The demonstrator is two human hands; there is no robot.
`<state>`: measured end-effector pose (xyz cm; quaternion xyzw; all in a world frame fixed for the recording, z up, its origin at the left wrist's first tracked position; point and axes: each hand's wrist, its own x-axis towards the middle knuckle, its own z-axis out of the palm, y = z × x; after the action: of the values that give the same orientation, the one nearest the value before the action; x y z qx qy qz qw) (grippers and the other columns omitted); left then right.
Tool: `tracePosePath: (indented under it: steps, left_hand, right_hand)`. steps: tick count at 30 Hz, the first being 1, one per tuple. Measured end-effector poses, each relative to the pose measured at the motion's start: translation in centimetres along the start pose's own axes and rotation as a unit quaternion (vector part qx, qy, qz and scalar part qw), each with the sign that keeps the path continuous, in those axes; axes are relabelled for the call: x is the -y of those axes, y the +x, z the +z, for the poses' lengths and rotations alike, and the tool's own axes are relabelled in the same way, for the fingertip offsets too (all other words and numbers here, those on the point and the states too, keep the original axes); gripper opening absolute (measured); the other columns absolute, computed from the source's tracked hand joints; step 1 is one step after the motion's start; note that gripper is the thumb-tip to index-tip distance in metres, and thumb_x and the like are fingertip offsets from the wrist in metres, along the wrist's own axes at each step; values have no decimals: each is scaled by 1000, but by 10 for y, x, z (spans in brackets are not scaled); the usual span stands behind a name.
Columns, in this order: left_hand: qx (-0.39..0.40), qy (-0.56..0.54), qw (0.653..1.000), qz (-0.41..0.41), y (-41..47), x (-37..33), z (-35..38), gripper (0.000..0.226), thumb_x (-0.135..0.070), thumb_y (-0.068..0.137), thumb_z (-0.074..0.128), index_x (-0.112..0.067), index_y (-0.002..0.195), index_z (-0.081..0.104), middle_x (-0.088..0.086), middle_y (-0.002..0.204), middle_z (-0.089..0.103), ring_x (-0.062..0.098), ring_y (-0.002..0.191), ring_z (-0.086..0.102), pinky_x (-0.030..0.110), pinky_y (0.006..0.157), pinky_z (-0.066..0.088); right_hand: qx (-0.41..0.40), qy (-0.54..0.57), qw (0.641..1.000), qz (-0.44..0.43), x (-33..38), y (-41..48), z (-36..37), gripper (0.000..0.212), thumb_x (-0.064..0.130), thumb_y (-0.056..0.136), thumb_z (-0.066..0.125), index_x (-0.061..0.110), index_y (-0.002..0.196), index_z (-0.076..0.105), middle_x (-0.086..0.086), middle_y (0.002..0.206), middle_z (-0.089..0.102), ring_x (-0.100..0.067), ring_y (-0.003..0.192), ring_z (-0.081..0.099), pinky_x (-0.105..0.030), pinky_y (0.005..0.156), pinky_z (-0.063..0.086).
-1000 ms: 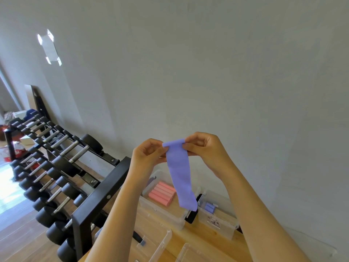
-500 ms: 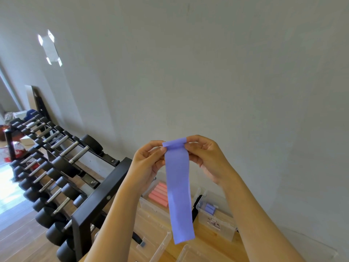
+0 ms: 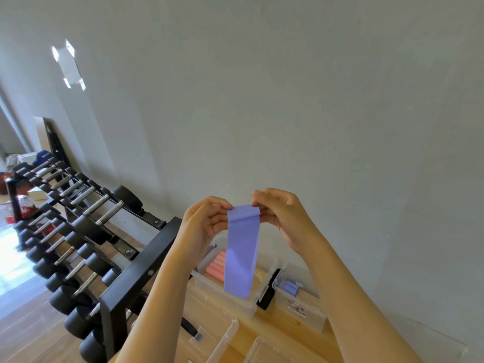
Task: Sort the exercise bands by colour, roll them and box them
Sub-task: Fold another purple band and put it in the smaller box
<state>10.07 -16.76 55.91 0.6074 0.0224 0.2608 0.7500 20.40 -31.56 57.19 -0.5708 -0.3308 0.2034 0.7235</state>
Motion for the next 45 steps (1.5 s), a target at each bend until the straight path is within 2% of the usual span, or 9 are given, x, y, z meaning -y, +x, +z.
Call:
tracePosePath:
  steps: [4,8,12,16,25,32,35,42,45]
  left_hand:
    - [-22,131,991,15,0,1,-2,5,-1,86,67,-4,82,66,8,77,67,23,76,69,31,70,57]
    - [-43,199,979,-5,1,2,-4,15,4,81,72,-5,91,66,11,84,70,31,78,73,43,79,60]
    - [-34,214,976,-3,2,7,-7,30,5,83,70,-10,108,65,13,83,70,27,78,72,39,77,59]
    - [-2,241,970,9,3,8,-8,9,7,88,63,-1,91,66,15,83,72,24,78,72,33,74,58]
    - [69,27,994,-74,-3,7,-10,15,-19,90,62,-9,101,59,20,93,70,27,75,68,30,65,56]
    - [73,-49,991,-101,-6,9,0,14,-11,88,57,-13,77,65,9,76,65,17,59,60,23,52,48]
    - [64,-11,994,-91,-5,10,-2,14,-5,91,47,-6,80,55,4,65,61,13,54,58,19,50,47]
    - [18,128,991,-29,-2,15,-1,12,7,94,53,-1,102,57,23,89,72,25,80,70,31,71,57]
    - [18,164,986,0,-2,14,1,12,7,94,52,2,103,58,16,86,74,23,80,71,30,69,56]
  right_hand:
    - [-8,-80,997,1,-6,1,-3,9,4,83,72,11,80,66,-1,73,68,-14,73,65,-26,73,54]
    - [-3,-148,989,-6,-11,2,-4,16,3,82,72,17,88,68,1,78,67,-13,75,64,-25,77,55]
    - [-3,-222,975,-18,-17,3,-4,22,6,85,70,22,100,66,5,83,66,-13,82,66,-24,82,54]
    - [-5,-249,968,-28,-18,4,-4,11,7,88,66,18,87,68,-6,86,71,-18,82,68,-27,78,56]
    - [66,-7,998,8,-13,-3,-5,12,4,93,60,13,91,67,-14,82,71,-22,72,66,-26,67,54]
    - [82,157,983,37,-20,-5,-1,6,10,85,67,6,88,67,-7,84,68,-16,77,66,-22,71,53]
    - [64,93,993,45,-20,-5,-3,9,5,89,63,8,81,66,-2,74,65,-14,70,62,-21,68,52]
    - [-7,-184,983,0,-16,-2,-1,17,4,86,65,20,92,69,12,63,65,-5,66,61,-18,68,49]
    - [-29,-223,974,-30,-15,-1,-1,16,6,85,67,22,86,68,6,75,70,-5,69,64,-17,68,48]
